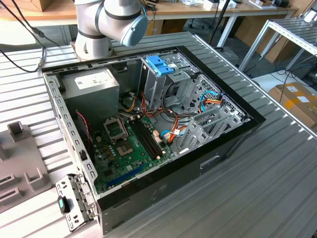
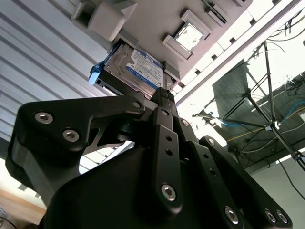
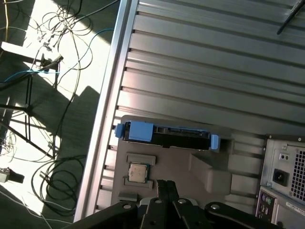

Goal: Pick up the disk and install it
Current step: 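Pick up the disk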

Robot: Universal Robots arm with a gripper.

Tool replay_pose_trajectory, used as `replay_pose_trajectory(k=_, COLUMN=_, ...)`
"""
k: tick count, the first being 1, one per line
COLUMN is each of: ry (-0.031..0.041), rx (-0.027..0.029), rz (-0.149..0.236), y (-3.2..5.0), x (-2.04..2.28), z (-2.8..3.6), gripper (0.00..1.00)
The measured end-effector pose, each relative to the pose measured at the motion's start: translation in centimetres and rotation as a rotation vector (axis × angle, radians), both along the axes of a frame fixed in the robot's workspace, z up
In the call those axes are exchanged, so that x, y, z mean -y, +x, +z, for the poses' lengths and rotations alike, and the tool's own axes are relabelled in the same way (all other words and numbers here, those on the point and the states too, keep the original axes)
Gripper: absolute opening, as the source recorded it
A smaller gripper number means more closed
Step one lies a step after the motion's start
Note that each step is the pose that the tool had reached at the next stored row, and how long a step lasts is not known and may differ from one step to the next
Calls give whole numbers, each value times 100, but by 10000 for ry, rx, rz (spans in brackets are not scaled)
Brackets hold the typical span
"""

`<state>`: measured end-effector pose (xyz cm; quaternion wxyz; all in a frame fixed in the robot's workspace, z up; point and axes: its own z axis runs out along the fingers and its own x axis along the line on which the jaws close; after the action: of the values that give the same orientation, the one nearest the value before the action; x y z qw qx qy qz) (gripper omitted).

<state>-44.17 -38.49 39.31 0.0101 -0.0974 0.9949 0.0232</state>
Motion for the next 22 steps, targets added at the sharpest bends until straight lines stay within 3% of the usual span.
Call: replay_pose_trajectory(k=22, ry=0, rx=0, rz=389, y=0, x=0, z=0, gripper=11)
